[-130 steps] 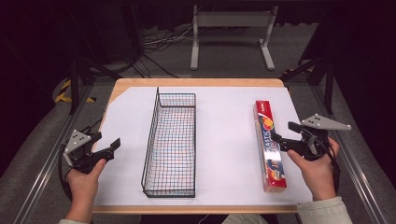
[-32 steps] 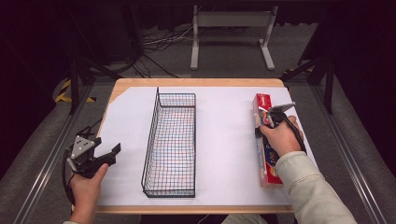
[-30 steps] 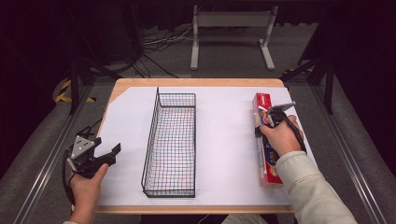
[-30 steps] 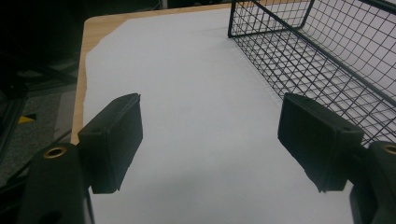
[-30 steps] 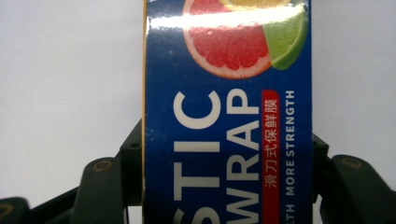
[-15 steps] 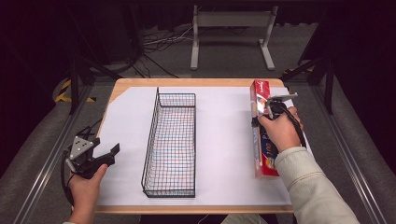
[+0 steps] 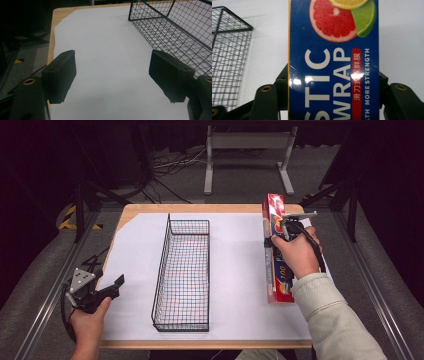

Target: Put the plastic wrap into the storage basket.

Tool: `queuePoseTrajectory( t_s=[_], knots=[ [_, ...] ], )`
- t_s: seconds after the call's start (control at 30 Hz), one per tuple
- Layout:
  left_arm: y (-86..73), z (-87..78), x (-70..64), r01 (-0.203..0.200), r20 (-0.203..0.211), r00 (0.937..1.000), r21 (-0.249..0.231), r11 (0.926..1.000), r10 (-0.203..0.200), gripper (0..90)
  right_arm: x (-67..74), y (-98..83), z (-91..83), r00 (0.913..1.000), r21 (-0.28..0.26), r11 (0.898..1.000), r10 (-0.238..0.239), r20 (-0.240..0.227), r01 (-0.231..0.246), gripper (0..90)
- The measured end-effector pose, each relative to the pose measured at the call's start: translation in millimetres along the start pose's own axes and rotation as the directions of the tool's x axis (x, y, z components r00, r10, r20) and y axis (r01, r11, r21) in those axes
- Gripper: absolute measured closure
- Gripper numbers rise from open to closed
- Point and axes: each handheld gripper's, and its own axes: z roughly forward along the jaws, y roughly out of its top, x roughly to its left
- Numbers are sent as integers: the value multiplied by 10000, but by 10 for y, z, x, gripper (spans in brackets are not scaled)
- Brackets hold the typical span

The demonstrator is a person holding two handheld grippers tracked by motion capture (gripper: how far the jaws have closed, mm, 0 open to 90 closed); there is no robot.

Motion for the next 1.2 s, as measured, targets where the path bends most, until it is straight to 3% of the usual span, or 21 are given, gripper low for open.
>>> queuePoseTrajectory(
  t_s=[0.67,0.9,1.2],
  knots=[
    [5,60,-38,-93,149,9998,73,9999,92,227,663,33,30,9968,-425,9982,-460,-647,433,396],
    [10,91,-52,-130,177,9998,97,9999,128,227,928,57,7,9963,-498,9983,-331,-787,292,396],
    [14,122,-61,-127,202,9997,95,9999,125,227,1164,58,-6,9946,-852,9959,-380,-965,298,394]
  ],
)
